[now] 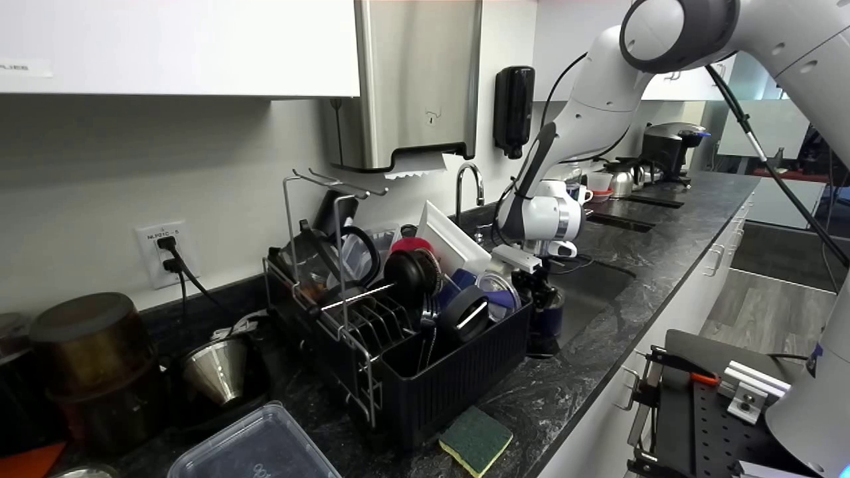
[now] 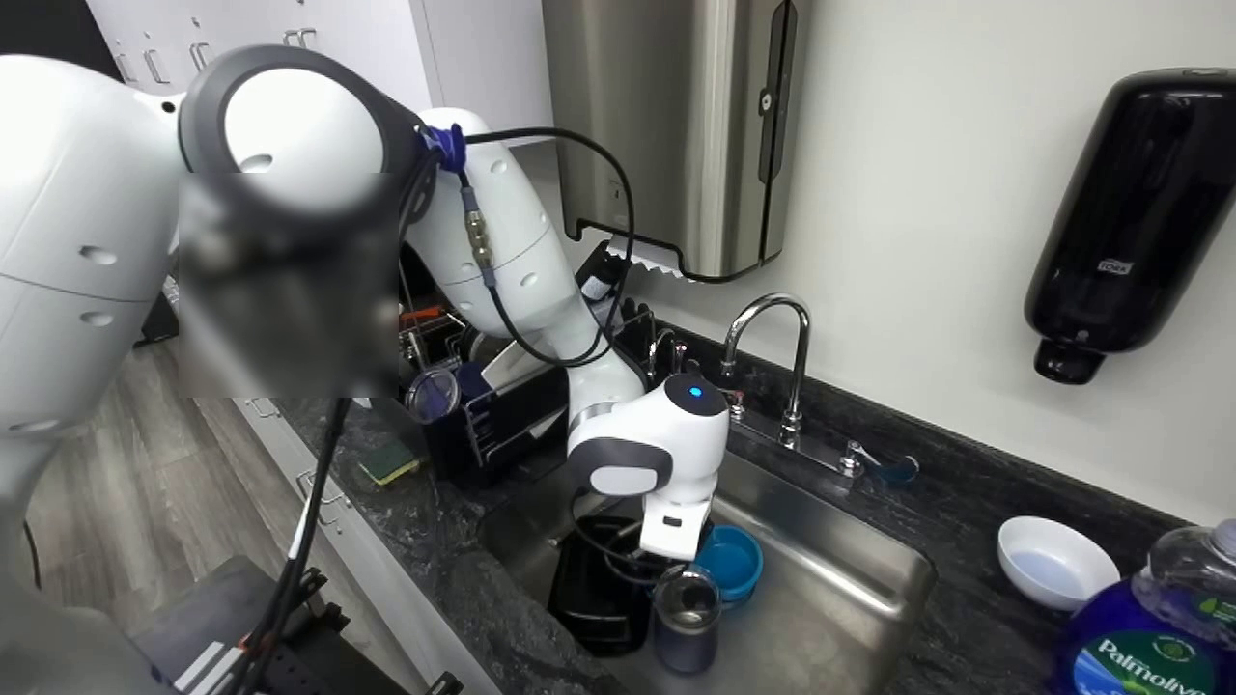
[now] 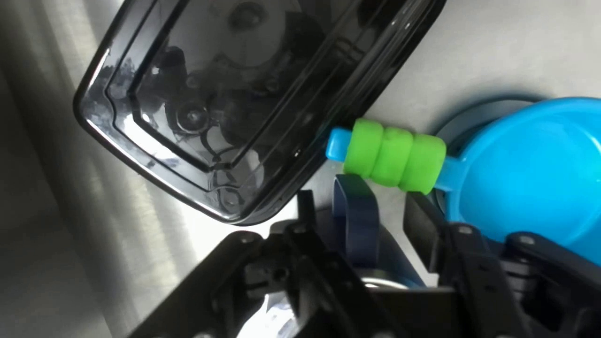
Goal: Move the thermo cup to the left then to the right and remove the lid
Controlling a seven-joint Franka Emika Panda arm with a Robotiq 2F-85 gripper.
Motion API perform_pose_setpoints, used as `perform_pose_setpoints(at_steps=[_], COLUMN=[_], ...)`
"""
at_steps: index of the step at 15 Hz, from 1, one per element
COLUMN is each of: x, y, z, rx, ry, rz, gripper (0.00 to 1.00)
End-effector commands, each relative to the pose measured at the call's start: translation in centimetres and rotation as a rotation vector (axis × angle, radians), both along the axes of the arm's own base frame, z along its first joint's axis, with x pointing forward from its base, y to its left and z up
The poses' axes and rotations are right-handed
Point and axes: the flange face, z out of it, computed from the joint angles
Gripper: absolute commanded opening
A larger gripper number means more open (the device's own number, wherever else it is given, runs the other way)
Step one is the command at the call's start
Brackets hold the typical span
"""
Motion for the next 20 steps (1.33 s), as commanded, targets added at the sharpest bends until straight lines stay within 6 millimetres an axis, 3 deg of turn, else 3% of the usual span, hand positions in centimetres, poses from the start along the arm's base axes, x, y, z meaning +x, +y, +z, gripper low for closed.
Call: perform_pose_setpoints(at_steps=[1, 3, 11, 20], x=[-0.4, -0.6, -2.4, -5.9], y=[0.3, 0.2, -1.1, -7.4], z=[1.3, 2.3, 7.0, 10.8], rx=[-0.007, -0.01, 0.008, 0.041], ry=[-0.024, -0.045, -0.111, -0.193], rz=[-0.02, -0.019, -0.025, -0.171], gripper=[0.84, 0.99, 1.0, 1.0])
